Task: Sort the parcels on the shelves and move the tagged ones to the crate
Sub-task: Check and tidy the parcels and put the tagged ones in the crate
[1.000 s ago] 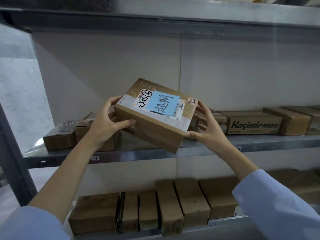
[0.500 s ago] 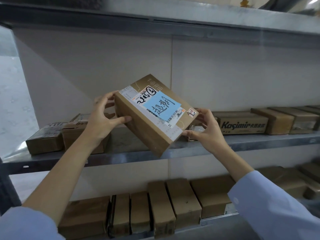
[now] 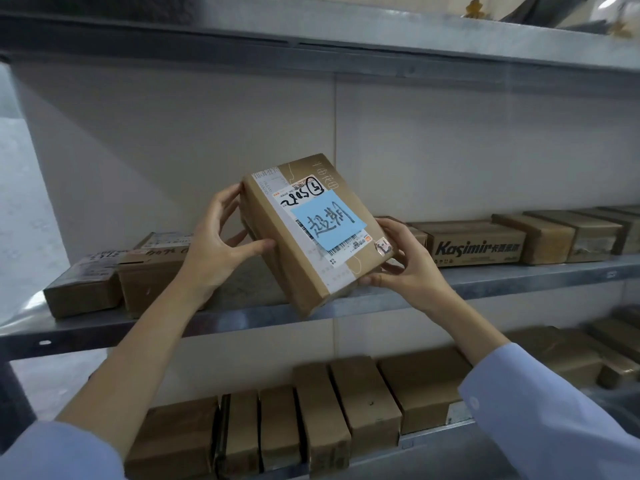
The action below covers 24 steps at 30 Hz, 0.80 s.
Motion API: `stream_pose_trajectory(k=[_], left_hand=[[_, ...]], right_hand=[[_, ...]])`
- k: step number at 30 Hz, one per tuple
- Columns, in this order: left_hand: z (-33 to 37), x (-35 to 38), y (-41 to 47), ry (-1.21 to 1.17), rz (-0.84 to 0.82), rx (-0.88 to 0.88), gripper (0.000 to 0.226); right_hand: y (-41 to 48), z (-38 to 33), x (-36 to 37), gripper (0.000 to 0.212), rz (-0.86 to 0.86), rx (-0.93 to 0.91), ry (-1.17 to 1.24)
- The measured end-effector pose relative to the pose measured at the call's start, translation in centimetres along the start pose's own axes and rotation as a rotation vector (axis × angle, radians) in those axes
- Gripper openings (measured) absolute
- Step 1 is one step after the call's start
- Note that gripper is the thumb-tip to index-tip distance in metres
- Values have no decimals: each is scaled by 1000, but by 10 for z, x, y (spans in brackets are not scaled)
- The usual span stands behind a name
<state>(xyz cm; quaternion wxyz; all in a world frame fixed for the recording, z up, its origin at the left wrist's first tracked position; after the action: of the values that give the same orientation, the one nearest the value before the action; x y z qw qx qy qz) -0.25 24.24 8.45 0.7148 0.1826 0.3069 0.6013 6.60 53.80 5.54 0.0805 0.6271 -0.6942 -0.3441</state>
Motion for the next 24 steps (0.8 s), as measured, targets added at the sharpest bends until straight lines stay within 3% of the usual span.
stream_pose_trajectory(k=[5,10,18,24], left_hand=[[-8,-3,-7,101,32,-14,97],[-9,0,-15,4,-17,-8,71],[-10,4,-24,-91,-51,-10,61],[-1,5,-31,-41,-64,-39,79]], right_hand=[[-3,-4,5,82,-17,6,-1],[-2,-8,12,78,17,7,11],[-4,-19,22,90,51,-15,-87],[-6,-28,31,84,77,-20,-108]])
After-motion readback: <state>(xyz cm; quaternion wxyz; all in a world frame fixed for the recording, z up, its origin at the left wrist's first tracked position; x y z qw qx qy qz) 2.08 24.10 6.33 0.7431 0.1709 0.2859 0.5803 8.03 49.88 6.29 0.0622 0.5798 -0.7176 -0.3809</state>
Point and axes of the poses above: each hand's wrist, its own y-axis towards the middle knuckle, its own x-axis out of the palm, z = x × y, the point moved 1 cm from there along y, towards the middle knuckle, and after that the axes turned 2 degrees about -x, right-handed, at the moved point
